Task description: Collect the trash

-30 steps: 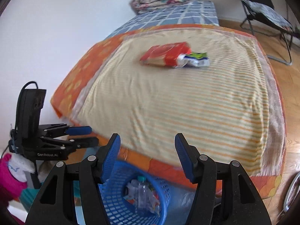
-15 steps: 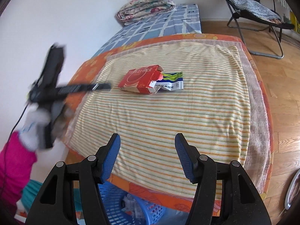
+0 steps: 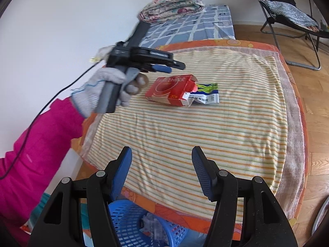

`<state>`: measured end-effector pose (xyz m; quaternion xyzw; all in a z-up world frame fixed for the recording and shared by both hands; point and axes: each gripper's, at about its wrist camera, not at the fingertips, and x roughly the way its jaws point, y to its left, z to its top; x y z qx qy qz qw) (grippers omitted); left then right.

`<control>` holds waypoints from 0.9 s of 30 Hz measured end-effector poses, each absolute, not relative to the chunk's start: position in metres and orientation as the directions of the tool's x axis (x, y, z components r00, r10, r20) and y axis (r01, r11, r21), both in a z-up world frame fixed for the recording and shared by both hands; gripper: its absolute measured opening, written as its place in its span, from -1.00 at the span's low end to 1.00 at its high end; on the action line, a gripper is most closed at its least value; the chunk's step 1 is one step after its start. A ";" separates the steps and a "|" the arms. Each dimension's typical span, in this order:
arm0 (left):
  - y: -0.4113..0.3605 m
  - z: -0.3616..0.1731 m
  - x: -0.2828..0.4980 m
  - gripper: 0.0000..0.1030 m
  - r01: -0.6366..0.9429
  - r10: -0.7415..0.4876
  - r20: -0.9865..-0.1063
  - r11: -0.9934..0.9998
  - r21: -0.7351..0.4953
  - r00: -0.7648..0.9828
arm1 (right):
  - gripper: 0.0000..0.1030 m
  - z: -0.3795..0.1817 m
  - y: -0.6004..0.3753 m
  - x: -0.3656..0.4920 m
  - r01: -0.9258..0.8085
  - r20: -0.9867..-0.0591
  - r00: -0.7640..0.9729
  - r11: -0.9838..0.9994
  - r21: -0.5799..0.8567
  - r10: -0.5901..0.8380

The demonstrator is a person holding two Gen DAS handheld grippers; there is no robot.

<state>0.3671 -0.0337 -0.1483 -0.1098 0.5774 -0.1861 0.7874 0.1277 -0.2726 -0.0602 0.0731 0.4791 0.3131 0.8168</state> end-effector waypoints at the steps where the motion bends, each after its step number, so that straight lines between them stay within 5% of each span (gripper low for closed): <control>1: -0.031 -0.152 0.367 0.10 0.157 -0.433 -0.868 0.901 -0.405 0.245 | 0.16 -0.061 -0.272 0.128 -0.441 -0.739 0.344 0.794 0.418 0.580; 12: -0.005 -0.162 0.295 0.10 0.191 -0.394 -0.905 0.912 -0.362 0.164 | 0.16 -0.074 -0.278 0.141 -0.400 -0.753 0.335 0.809 0.431 0.567; 19: 0.018 -0.129 0.253 0.11 0.166 -0.377 -0.882 0.925 -0.342 0.283 | 0.16 -0.081 -0.280 0.161 -0.361 -0.762 0.335 0.823 0.439 0.554; 23: 0.009 -0.124 0.259 0.33 0.204 -0.352 -0.895 0.931 -0.304 0.275 | 0.16 -0.087 -0.282 0.169 -0.318 -0.762 0.327 0.825 0.467 0.558; 27: 0.003 -0.143 0.282 0.34 0.187 -0.382 -0.896 0.920 -0.345 0.228 | 0.16 -0.089 -0.284 0.170 -0.281 -0.754 0.323 0.819 0.501 0.572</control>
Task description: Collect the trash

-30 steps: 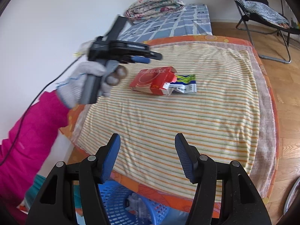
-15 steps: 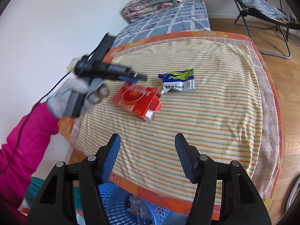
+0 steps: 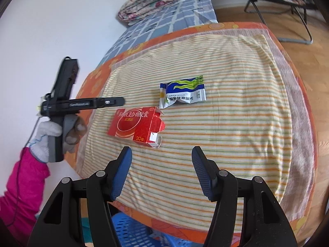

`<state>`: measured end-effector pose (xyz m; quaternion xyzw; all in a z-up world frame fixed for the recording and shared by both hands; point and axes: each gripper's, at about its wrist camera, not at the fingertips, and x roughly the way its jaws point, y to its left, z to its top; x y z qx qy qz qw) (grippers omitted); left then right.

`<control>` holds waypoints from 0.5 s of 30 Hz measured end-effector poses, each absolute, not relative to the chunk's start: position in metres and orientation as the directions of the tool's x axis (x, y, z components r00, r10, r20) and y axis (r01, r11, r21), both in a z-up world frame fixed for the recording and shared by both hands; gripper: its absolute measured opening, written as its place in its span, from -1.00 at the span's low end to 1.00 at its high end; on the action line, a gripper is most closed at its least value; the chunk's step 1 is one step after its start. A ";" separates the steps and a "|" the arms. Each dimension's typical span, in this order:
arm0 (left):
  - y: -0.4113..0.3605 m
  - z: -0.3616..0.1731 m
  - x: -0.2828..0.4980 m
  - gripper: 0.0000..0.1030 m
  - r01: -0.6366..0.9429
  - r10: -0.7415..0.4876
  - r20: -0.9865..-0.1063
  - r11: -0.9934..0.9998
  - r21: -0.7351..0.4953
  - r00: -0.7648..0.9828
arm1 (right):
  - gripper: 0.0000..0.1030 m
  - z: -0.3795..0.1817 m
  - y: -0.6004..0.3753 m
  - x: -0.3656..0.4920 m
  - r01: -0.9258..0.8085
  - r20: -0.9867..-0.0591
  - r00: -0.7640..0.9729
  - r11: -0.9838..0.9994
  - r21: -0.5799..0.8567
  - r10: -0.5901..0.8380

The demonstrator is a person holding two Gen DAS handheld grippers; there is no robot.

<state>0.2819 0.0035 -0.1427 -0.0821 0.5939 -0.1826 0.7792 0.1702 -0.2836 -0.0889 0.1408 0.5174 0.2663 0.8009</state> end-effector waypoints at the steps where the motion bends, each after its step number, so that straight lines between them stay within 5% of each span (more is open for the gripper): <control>1: 0.003 -0.147 0.287 0.34 0.177 -0.382 -0.898 0.920 -0.349 0.217 | 0.16 -0.087 -0.283 0.169 -0.283 -0.754 0.332 0.822 0.494 0.567; 11: 0.014 -0.168 0.235 0.34 0.149 -0.501 -0.861 0.861 -0.486 0.084 | 0.16 -0.090 -0.284 0.173 -0.282 -0.759 0.324 0.823 0.492 0.565; 15: 0.001 -0.164 0.200 0.34 0.203 -0.454 -0.886 0.880 -0.430 0.090 | 0.16 -0.095 -0.285 0.187 -0.247 -0.752 0.320 0.817 0.521 0.577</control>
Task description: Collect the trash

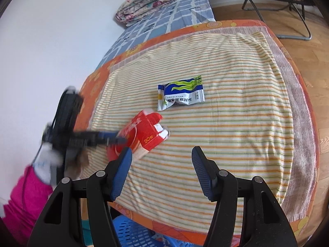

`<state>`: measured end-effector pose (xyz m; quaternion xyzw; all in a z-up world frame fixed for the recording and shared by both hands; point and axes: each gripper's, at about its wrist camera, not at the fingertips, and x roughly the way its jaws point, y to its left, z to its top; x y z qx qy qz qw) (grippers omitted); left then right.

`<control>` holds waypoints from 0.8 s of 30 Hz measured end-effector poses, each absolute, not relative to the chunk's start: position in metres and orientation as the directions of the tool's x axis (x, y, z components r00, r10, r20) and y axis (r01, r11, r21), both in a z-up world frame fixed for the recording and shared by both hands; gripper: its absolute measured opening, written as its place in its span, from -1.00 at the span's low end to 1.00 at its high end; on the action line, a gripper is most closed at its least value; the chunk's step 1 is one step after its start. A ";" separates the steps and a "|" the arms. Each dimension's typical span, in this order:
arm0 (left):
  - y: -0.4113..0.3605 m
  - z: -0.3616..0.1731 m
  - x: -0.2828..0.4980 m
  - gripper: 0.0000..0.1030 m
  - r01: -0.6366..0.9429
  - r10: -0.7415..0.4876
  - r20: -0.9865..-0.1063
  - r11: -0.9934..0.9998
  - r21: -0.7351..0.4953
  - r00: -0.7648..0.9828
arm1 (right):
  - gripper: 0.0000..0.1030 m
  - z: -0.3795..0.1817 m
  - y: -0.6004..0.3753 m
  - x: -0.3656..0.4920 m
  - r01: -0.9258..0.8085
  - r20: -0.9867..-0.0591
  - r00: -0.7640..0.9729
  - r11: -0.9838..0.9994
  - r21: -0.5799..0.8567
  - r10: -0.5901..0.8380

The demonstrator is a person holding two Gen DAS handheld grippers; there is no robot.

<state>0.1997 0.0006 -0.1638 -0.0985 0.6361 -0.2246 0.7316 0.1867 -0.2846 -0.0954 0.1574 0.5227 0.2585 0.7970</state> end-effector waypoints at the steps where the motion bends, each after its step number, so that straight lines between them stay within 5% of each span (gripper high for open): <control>1: -0.005 -0.161 0.192 0.34 0.221 -0.425 -0.899 0.892 -0.395 0.106 | 0.16 -0.098 -0.286 0.193 -0.227 -0.749 0.322 0.815 0.533 0.579; 7: -0.050 -0.152 0.178 0.55 0.346 -0.293 -0.943 0.911 -0.226 0.156 | 0.16 -0.119 -0.295 0.230 -0.065 -0.735 0.328 0.791 0.609 0.593; 16: -0.094 -0.170 0.192 0.56 0.397 -0.076 -0.983 0.918 -0.004 0.166 | 0.16 -0.152 -0.290 0.267 0.070 -0.733 0.324 0.757 0.649 0.598; 19: -0.103 -0.174 0.198 0.84 0.392 -0.013 -0.975 0.917 0.077 0.223 | 0.16 -0.166 -0.290 0.277 0.103 -0.742 0.323 0.757 0.645 0.588; 24: -0.087 -0.174 0.211 0.84 0.340 -0.070 -0.973 0.940 0.009 0.218 | 0.16 -0.181 -0.293 0.294 0.121 -0.741 0.341 0.755 0.645 0.578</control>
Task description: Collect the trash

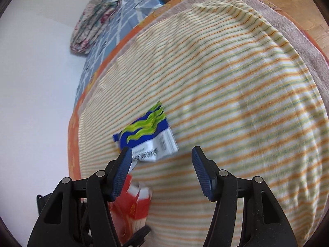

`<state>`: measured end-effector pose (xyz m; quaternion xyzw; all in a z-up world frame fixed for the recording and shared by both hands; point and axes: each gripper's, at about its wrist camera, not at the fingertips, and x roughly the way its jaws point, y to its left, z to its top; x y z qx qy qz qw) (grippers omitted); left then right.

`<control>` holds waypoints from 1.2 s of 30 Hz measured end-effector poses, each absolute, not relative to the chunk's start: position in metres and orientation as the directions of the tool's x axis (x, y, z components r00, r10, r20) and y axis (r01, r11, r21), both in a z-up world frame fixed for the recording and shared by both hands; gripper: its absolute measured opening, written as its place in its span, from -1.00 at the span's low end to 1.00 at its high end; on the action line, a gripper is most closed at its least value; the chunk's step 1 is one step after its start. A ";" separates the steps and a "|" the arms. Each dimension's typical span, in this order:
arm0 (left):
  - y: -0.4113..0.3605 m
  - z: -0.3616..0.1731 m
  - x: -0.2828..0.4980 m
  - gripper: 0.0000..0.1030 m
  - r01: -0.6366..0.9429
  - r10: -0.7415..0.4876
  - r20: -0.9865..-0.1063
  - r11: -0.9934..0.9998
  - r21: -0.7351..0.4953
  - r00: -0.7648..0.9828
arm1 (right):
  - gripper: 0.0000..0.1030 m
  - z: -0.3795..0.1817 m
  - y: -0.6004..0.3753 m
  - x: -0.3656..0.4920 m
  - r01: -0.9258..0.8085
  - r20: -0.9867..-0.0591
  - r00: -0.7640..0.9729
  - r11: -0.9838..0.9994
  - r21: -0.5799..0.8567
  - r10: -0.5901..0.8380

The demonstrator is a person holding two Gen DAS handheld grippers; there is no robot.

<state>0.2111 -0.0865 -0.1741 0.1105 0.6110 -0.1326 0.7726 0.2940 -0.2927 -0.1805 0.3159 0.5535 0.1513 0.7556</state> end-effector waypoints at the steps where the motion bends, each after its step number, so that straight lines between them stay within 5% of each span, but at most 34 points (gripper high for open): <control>1: -0.083 -0.173 0.212 0.82 0.338 -0.070 -0.971 0.941 0.012 0.228 | 0.16 -0.183 -0.292 0.297 0.121 -0.732 0.346 0.746 0.655 0.586; 7: -0.062 -0.167 0.213 0.57 0.322 -0.090 -0.965 0.947 -0.007 0.246 | 0.09 -0.183 -0.276 0.306 0.068 -0.726 0.365 0.761 0.645 0.583; 10: -0.053 -0.166 0.212 0.56 0.319 -0.095 -0.963 0.948 -0.010 0.252 | -0.48 -0.185 -0.269 0.308 0.052 -0.731 0.348 0.766 0.641 0.587; 16: -0.049 -0.167 0.210 0.55 0.309 -0.107 -0.958 0.951 -0.021 0.265 | -0.84 -0.180 -0.257 0.304 -0.008 -0.718 0.340 0.765 0.644 0.607; 27: -0.033 -0.148 0.177 0.55 0.244 -0.145 -0.944 0.967 -0.073 0.295 | -0.91 -0.123 -0.229 0.273 -0.254 -0.715 0.392 0.815 0.522 0.580; 36: -0.020 -0.112 0.140 0.55 0.201 -0.156 -0.924 0.976 -0.089 0.348 | -1.00 -0.088 -0.253 0.242 -0.292 -0.701 0.454 0.835 0.466 0.550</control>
